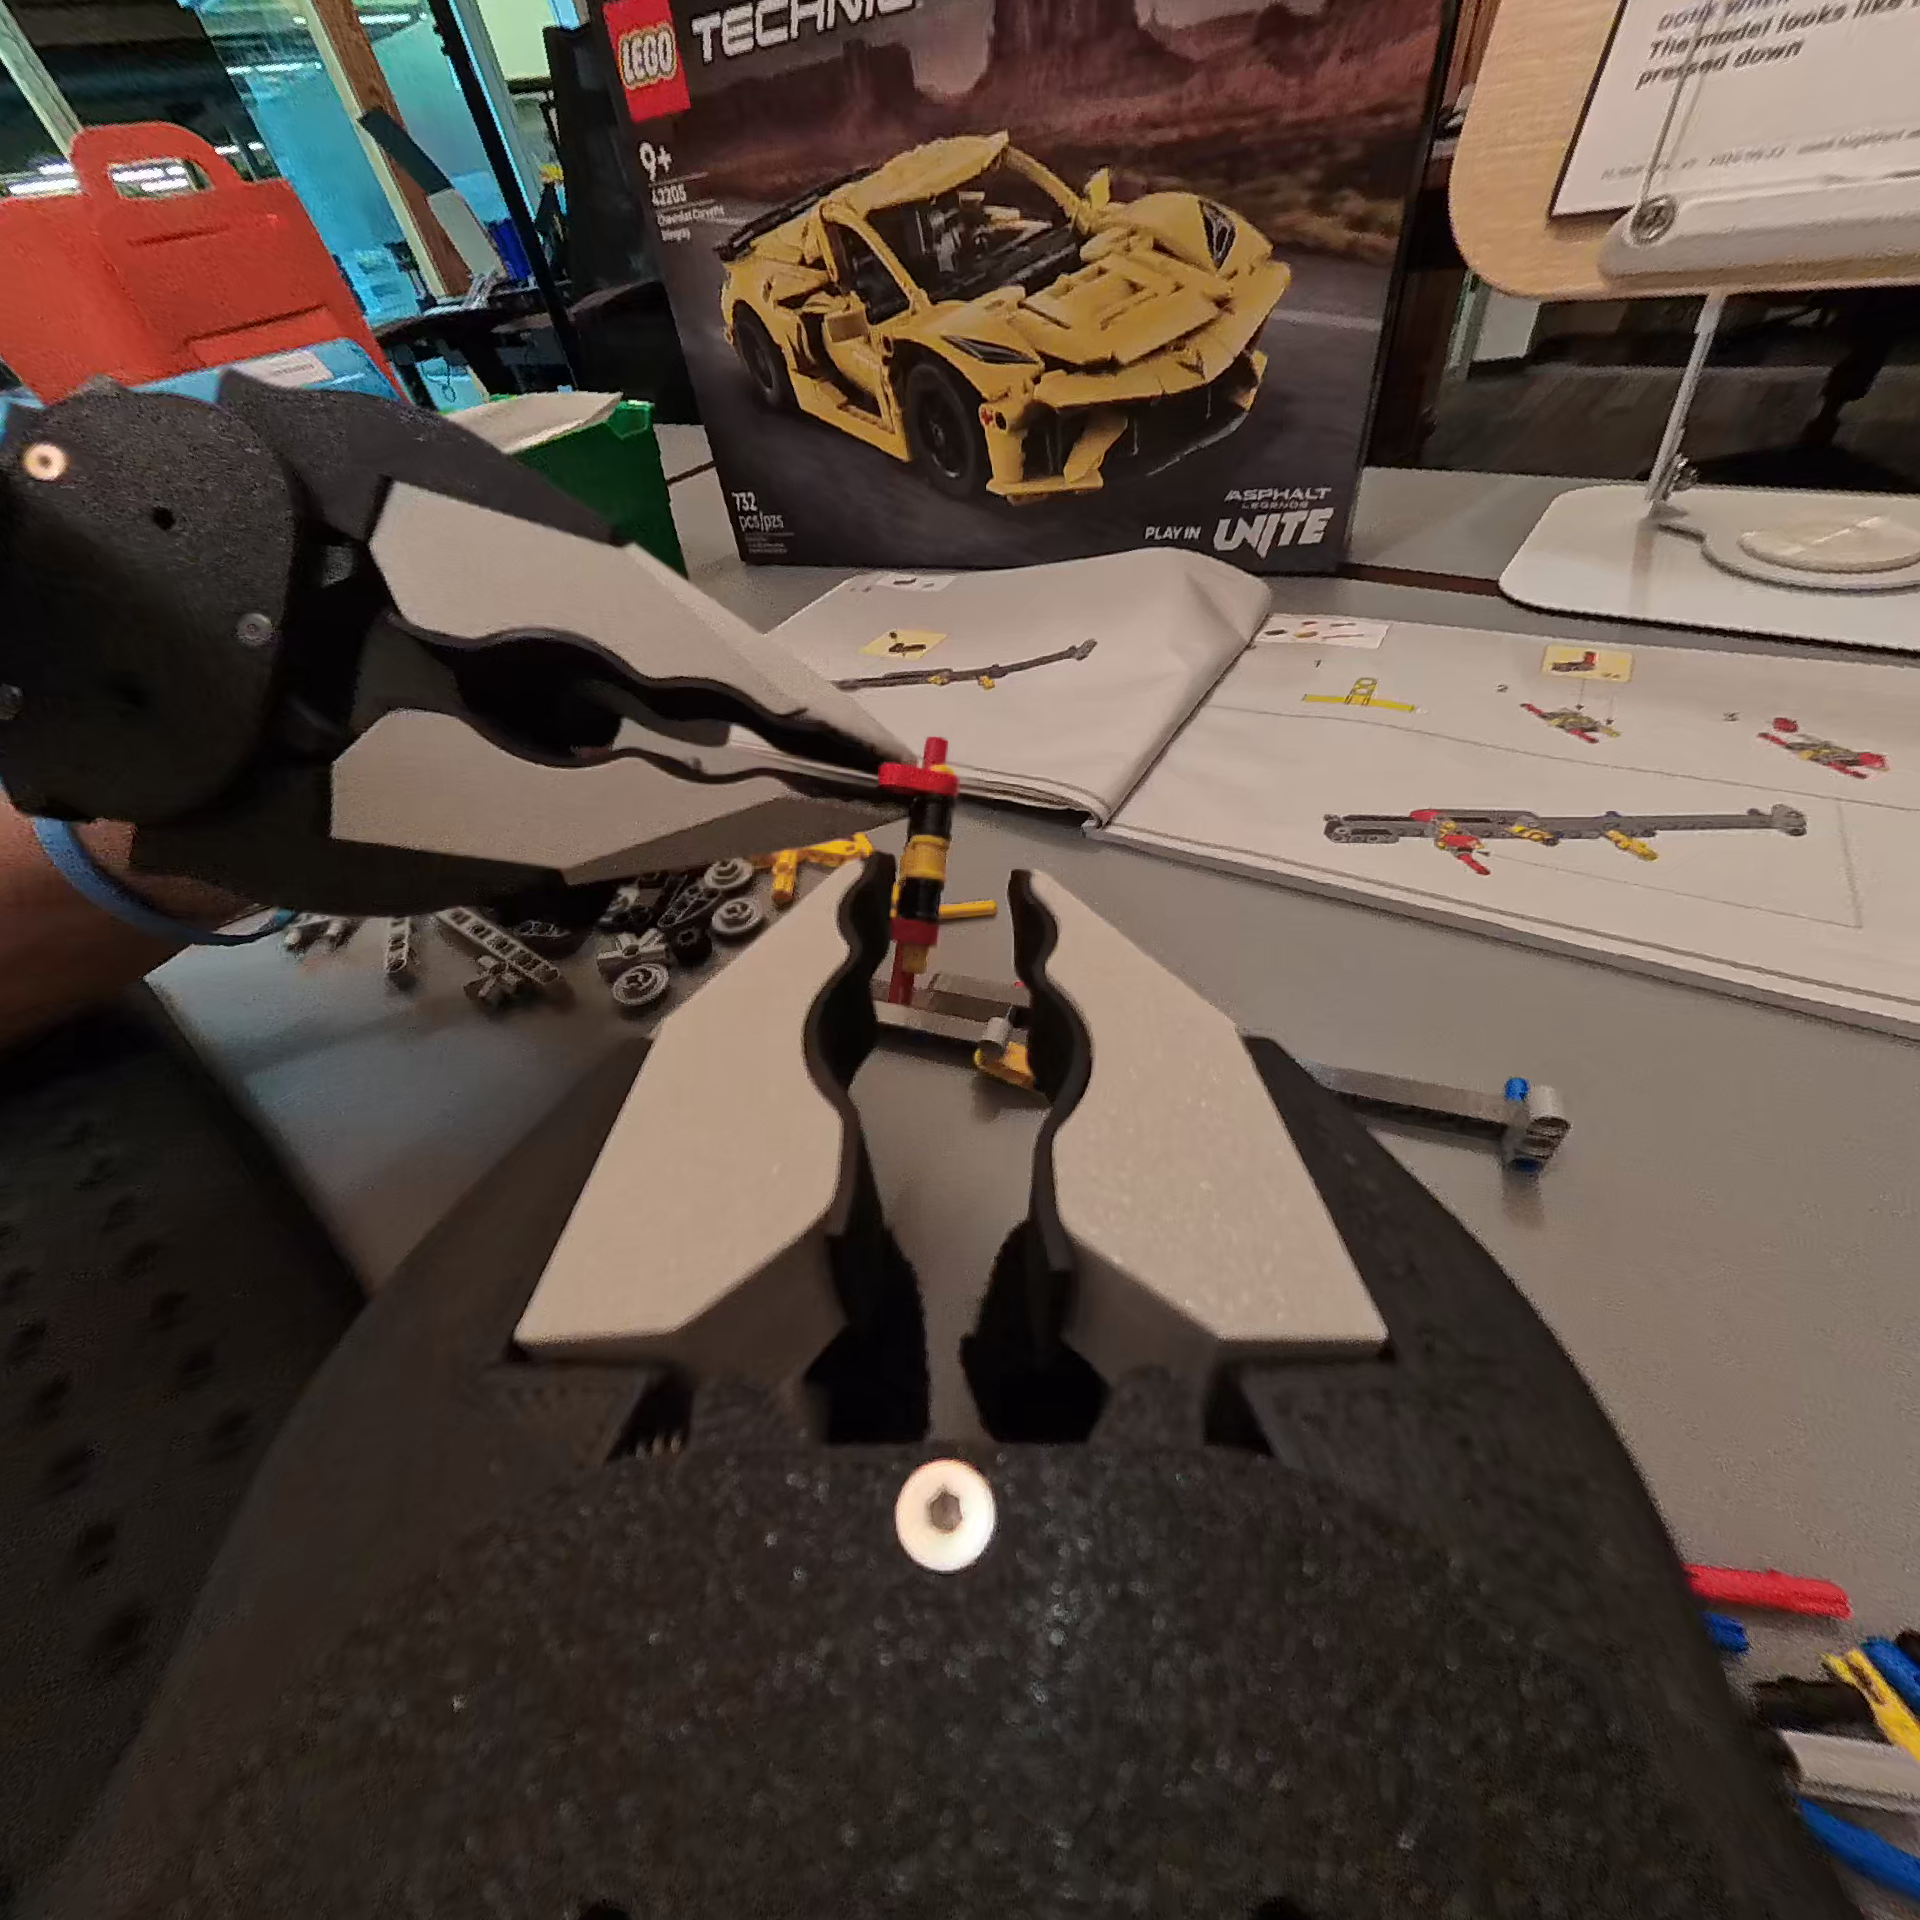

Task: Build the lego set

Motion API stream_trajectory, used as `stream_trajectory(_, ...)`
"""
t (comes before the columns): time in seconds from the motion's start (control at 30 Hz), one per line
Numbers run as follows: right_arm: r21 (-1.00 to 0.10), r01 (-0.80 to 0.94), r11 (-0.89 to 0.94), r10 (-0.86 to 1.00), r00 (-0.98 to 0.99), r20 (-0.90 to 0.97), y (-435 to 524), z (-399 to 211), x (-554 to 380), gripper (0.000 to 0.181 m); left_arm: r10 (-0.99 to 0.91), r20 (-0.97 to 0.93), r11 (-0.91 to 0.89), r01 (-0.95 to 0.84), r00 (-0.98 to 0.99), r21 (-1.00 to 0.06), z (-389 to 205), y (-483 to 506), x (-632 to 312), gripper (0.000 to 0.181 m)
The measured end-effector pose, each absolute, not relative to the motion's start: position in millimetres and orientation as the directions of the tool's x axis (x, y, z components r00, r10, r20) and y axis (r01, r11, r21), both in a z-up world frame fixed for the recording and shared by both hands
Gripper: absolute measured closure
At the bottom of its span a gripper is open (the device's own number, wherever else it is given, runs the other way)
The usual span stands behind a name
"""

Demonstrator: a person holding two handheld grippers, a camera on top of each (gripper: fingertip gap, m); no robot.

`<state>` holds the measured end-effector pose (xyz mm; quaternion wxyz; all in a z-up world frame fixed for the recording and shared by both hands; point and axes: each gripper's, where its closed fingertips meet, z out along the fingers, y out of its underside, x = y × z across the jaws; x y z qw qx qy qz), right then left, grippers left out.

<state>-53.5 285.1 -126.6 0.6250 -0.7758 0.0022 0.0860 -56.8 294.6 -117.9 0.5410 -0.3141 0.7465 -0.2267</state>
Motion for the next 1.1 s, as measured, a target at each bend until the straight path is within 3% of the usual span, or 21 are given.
stream_trajectory(0.37,-0.966,-0.087,-0.245,0.158,0.979,-0.128,285.9,-131.9,-63.6,0.174,-0.637,-0.738,0.770,-0.151,-0.223,-0.620,-114.6,279.5,-58.4,0.179)
stream_trajectory(0.8,-0.944,-0.145,-0.297,0.169,0.965,-0.201,286.4,-138.5,-62.7,0.174,-0.897,-0.345,0.414,-0.245,-0.277,-0.877,-117.0,308.1,-63.9,0.165)
stream_trajectory(0.97,-0.932,-0.150,-0.329,0.184,0.958,-0.219,287.1,-143.3,-65.7,0.174,-0.922,-0.325,0.375,-0.273,-0.211,-0.886,-117.1,332.1,-64.7,0.169)
stream_trajectory(1.1,-0.912,-0.138,-0.385,0.257,0.934,-0.249,286.5,-149.3,-78.5,0.174,-0.887,-0.377,0.440,-0.242,-0.267,-0.865,-119.8,323.2,-66.9,0.176)
